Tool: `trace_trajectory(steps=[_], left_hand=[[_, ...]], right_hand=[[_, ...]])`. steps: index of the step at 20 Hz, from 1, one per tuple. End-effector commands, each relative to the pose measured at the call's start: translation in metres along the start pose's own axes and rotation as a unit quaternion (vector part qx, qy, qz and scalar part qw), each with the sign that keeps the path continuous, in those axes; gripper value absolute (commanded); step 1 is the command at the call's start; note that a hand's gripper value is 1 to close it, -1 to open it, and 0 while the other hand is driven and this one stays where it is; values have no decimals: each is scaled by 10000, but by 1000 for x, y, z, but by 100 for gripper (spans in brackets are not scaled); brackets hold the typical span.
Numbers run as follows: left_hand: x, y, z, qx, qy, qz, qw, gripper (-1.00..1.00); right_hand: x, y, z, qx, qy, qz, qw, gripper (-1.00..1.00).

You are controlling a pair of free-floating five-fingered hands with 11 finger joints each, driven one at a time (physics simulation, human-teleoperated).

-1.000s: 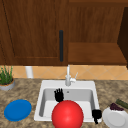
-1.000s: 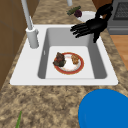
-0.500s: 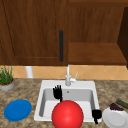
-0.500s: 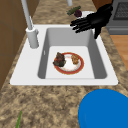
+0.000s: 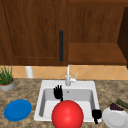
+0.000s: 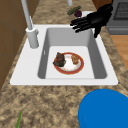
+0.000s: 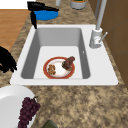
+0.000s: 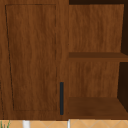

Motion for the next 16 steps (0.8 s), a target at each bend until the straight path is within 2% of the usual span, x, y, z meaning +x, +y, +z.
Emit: trace_trajectory(steps=[1, 13, 16], left_hand=[[0, -1, -2, 634, 275, 36, 9976, -100], [1, -2, -7, 779, 263, 20, 9966, -100], [0, -2, -8, 830, 229, -68, 9963, -100]], right_hand=[[0, 0, 0, 0, 0, 0, 10000, 0], [0, 0, 0, 0, 0, 0, 10000, 0], [0, 0, 0, 0, 0, 0, 10000, 0]])
